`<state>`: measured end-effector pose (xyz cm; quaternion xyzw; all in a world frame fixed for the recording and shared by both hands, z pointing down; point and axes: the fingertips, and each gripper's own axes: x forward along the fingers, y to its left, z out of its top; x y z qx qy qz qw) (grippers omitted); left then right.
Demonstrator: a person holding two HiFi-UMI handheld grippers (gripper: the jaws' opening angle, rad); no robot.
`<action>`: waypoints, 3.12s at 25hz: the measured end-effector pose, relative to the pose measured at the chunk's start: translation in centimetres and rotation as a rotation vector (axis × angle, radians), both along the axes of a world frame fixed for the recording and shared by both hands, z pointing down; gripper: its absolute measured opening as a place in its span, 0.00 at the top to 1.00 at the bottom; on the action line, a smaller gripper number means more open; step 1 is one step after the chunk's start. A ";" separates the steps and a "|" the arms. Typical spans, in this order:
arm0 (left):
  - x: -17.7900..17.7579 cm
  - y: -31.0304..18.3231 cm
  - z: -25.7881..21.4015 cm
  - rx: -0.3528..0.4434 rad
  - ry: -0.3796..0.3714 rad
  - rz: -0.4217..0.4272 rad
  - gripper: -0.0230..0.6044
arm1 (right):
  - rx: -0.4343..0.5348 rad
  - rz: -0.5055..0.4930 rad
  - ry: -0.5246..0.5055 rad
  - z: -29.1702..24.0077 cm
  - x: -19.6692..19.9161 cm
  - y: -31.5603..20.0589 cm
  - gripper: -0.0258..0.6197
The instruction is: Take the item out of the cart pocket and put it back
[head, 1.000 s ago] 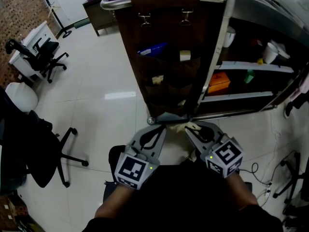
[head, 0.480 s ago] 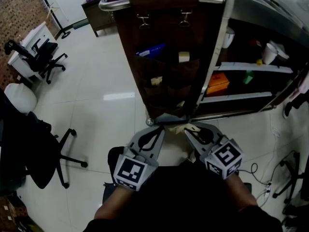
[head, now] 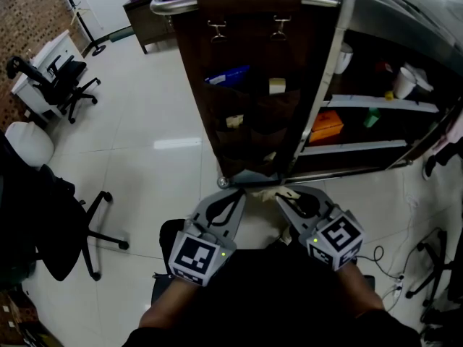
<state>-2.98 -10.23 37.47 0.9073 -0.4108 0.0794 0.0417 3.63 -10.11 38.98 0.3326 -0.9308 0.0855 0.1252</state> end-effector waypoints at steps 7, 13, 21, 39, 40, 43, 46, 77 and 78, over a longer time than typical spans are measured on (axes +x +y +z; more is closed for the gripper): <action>-0.1 -0.1 0.1 0.005 0.007 0.000 0.96 | 0.049 0.011 -0.011 -2.0 0.5 -0.7 0.85; -0.2 -0.2 -0.2 0.004 0.010 -0.004 0.96 | 0.142 0.035 -0.040 -6.5 1.1 -1.6 0.85; 0.2 -0.3 0.1 0.002 0.013 0.006 0.96 | 0.283 0.105 -0.038 -11.2 2.3 -5.6 0.85; 0.4 -0.5 0.1 -0.012 0.040 0.021 0.96 | 0.316 0.134 0.183 -8.0 0.4 -15.3 0.85; 0.4 -0.5 0.1 -0.009 0.038 0.020 0.96 | 0.306 0.135 0.186 -7.4 0.2 -15.8 0.85; 0.4 -0.5 0.0 -0.009 0.034 0.021 0.96 | 0.272 0.141 0.175 -6.0 0.0 -17.1 0.85; 0.3 -0.6 -0.1 -0.006 0.035 0.018 0.96 | 0.223 0.152 0.180 -4.3 -0.2 -18.2 0.85; 0.2 -0.5 0.6 -0.023 0.031 0.013 0.96 | 0.048 0.171 0.288 6.7 -0.5 -21.0 0.75; 0.2 -0.5 0.6 -0.023 0.031 0.013 0.96 | 0.051 0.171 0.285 6.4 -0.5 -20.9 0.75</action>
